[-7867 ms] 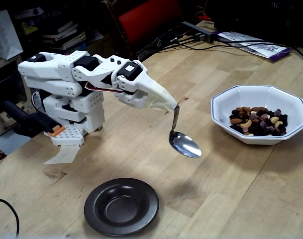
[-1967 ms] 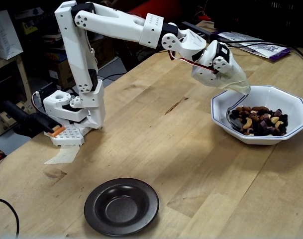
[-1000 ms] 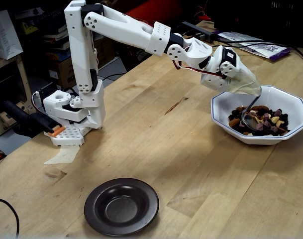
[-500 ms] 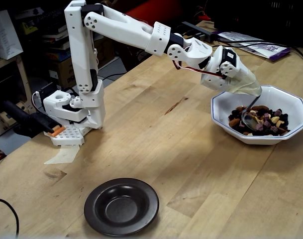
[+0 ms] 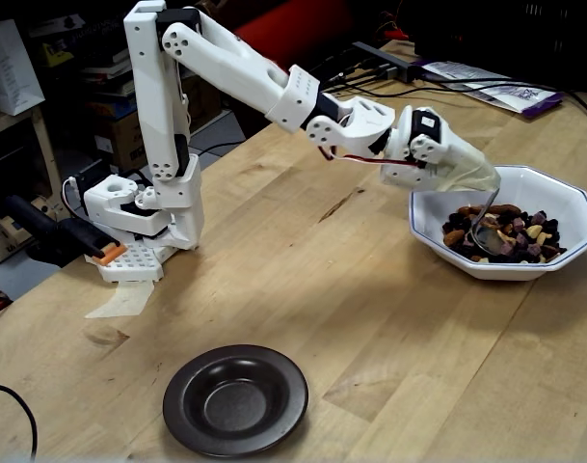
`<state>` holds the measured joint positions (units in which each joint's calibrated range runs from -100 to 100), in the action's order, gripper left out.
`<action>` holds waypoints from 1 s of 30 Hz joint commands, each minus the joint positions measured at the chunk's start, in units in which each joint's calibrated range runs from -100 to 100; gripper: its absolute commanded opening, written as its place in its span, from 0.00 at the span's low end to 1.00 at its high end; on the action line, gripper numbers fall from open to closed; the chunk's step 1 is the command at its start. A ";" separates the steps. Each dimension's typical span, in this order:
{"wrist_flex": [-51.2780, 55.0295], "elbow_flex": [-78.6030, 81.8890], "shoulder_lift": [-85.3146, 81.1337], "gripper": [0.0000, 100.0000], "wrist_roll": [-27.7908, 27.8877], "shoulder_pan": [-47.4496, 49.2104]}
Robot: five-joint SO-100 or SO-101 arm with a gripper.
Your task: Use spoon to transfer food from the white bowl to brown plate
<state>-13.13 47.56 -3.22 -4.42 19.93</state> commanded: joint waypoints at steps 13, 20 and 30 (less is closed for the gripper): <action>-19.84 9.79 -1.10 0.05 -0.29 -0.45; -24.74 10.49 -1.10 0.05 -0.29 -0.52; -28.37 10.58 -1.02 0.05 -0.29 -0.52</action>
<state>-39.22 58.42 -3.13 -4.57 19.93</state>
